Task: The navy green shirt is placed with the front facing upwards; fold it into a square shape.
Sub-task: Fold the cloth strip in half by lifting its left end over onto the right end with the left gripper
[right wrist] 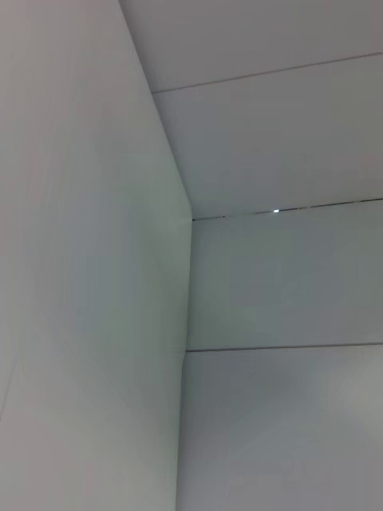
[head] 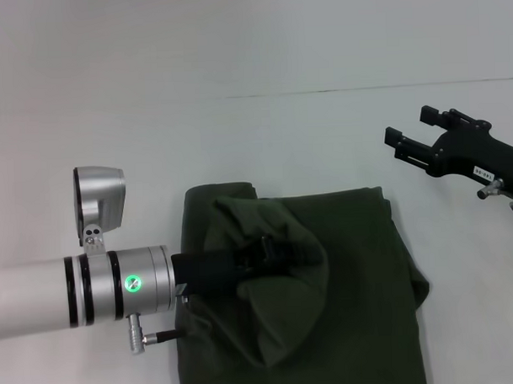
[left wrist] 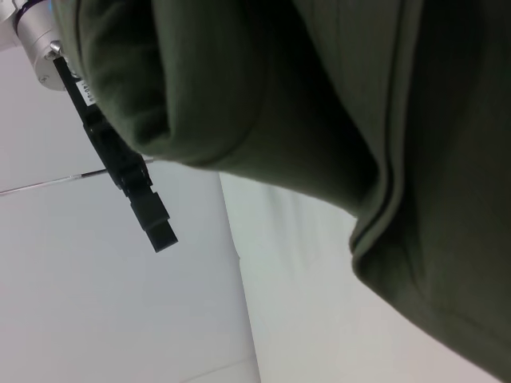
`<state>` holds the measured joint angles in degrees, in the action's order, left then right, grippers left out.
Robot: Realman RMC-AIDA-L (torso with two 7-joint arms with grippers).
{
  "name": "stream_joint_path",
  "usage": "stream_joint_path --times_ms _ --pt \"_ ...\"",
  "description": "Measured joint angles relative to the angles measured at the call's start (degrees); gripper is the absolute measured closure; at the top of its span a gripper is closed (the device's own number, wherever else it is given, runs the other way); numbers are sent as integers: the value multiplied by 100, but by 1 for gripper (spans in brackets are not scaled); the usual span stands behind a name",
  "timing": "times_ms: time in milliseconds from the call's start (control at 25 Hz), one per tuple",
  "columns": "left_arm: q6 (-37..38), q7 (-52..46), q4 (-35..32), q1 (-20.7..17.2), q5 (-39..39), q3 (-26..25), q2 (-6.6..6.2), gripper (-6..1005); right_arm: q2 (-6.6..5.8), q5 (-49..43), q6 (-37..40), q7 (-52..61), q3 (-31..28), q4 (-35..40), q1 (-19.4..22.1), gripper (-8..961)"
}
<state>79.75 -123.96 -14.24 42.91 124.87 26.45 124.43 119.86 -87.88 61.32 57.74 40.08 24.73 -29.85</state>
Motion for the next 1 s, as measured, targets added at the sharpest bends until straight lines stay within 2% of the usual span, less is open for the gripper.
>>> stream_joint_path --times_ms 160,600,880,1000 --pt "-9 130 82 9 0 -7 1 875 0 0 0 0 0 -13 -7 162" --pt "5 532 94 -17 -69 -32 -7 744 0 0 3 0 29 -21 -26 162" --pt "22 641 -150 -63 -31 31 -34 439 0 0 3 -1 25 -21 -39 162" --pt "105 587 -514 -116 -28 279 -47 318 2 -1 3 -11 11 -19 -39 163"
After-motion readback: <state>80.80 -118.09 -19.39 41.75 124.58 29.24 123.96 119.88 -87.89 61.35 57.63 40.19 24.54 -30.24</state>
